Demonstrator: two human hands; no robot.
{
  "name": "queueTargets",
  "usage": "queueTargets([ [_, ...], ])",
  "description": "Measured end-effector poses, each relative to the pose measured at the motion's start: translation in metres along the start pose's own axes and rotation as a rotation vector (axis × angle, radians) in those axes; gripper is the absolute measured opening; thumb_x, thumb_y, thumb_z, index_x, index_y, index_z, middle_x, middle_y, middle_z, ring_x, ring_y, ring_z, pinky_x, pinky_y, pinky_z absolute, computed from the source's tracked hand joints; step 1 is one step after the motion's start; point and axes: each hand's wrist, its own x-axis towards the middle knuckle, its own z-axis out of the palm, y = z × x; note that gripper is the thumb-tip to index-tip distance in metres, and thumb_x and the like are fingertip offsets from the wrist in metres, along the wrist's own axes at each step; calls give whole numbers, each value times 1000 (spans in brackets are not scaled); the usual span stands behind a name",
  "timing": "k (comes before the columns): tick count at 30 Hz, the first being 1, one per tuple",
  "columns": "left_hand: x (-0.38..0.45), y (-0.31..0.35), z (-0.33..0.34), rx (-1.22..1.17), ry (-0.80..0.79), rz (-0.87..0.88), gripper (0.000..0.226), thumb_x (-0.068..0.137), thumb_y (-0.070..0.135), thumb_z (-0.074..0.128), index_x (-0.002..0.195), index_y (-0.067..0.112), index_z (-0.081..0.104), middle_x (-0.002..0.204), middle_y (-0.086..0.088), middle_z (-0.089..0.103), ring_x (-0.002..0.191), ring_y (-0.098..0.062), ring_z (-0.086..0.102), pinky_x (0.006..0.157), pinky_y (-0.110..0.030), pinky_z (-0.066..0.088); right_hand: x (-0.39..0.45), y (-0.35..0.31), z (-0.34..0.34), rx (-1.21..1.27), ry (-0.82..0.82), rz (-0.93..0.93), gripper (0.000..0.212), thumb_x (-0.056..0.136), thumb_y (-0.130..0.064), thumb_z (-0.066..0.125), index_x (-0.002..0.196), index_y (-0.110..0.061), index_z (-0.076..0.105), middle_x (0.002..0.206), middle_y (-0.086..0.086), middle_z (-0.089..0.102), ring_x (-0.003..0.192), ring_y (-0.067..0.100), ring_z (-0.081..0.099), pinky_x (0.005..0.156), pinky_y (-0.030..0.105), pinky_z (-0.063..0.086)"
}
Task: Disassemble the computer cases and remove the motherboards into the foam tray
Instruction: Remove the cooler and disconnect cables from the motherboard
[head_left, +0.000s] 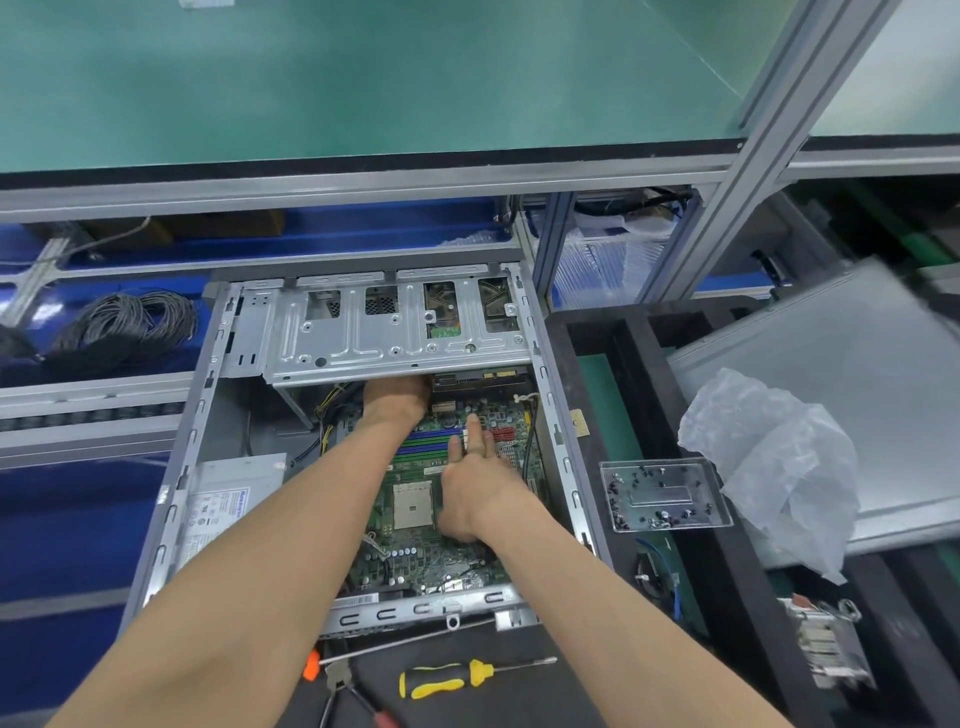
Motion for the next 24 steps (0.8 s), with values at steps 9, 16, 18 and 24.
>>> queueTargets([
  [9,-39,2,-8,-79,-89,88,15,100,17,49,89,11,57,103,-12,64,85,-27,54,77,-32,44,-9,3,-8,39,47,-25,82,96,-24,56,157,-2,7,160,22,-25,152,39,2,116,50,31],
  [16,-63,-2,-11,-516,-138,268,34,92,9,60,63,26,60,61,9,66,53,1,54,59,-20,37,-39,5,-20,-130,310,-129,35,88,-23,65,120,-9,60,126,16,59,113,36,60,84,47,49],
  [18,-68,-3,-8,-519,-113,265,26,91,13,63,69,25,66,60,5,68,53,-5,52,59,-20,38,-48,12,-28,-272,420,-181,23,87,-28,67,106,-14,64,102,6,65,94,29,65,72,40,43],
  [24,-82,-16,2,-401,-148,290,33,80,3,56,62,29,66,64,18,65,65,1,58,68,-19,45,-58,18,-32,-479,171,-245,21,86,-35,60,98,-17,55,89,3,54,86,28,58,89,45,47],
])
